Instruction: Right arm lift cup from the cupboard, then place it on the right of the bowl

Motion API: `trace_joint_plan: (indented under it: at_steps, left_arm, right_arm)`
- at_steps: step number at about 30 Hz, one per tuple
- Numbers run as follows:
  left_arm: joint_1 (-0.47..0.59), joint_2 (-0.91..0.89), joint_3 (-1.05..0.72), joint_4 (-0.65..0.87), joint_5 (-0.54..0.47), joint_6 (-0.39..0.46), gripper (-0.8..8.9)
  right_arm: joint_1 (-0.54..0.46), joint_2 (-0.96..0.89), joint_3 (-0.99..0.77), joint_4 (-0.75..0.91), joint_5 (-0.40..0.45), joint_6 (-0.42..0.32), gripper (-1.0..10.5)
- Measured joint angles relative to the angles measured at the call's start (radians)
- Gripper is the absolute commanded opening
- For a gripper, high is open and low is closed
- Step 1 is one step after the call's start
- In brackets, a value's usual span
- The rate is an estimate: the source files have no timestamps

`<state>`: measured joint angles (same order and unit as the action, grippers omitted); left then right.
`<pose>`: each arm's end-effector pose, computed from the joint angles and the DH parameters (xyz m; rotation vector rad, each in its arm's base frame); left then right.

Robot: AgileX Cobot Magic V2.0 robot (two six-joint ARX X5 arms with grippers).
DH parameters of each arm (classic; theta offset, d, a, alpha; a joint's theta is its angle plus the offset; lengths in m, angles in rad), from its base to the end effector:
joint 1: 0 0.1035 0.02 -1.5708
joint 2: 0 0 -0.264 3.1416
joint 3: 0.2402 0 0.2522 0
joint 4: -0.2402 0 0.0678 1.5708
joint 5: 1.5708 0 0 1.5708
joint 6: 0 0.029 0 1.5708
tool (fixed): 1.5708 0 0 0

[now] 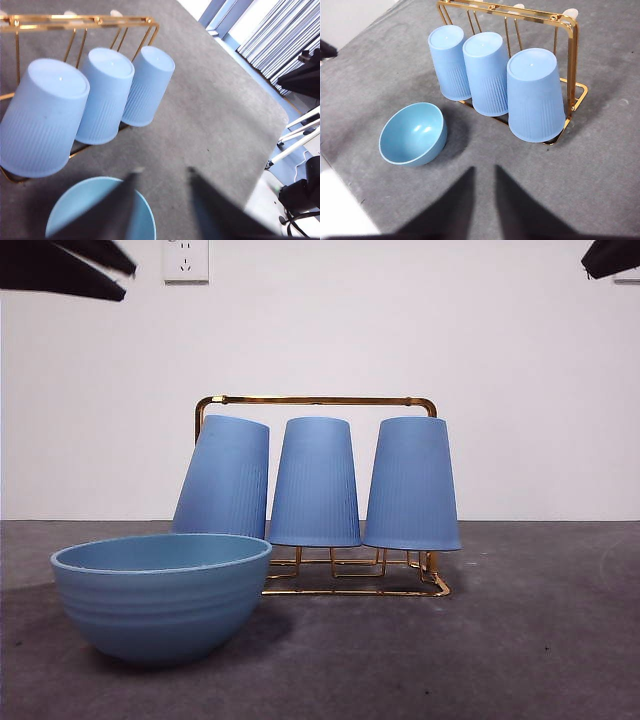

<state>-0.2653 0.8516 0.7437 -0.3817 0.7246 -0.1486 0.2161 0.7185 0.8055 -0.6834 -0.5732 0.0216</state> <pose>0.1639 -0.0645 0.2933 -0.2496 0.5683 -0.9320 0.1298 0.0446 0.3066 0.1285 0.6104 0.7589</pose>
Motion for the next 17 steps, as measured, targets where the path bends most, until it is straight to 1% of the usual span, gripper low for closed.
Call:
trace_joint_plan:
  at_steps: [2,3,5,9,14,17]
  left_arm:
    - [0.000,0.000,0.000,0.008,0.000,0.002,5.59]
    - [0.000,0.000,0.000,0.008,0.000,0.003,5.82]
    - [0.000,0.000,0.000,0.008,0.000,0.004,5.89]
    - [0.000,0.000,0.000,0.008,0.000,0.006,5.89]
    - [0.000,0.000,0.000,0.008,0.000,0.006,5.89]
    - [0.000,0.000,0.000,0.008,0.000,0.006,5.88]
  right_arm:
    - [0.000,0.000,0.000,0.000,0.000,0.000,4.0]
    - [0.000,0.000,0.000,0.000,0.000,0.000,4.6]
    - [0.000,0.000,0.000,0.000,0.000,0.000,5.3]
    - [0.000,0.000,0.000,0.000,0.000,0.005,5.4]
    - [0.000,0.005,0.002,0.028,-0.001,0.058,5.4]
    - [0.015,0.043,0.043,0.017,0.003,0.083,5.4]
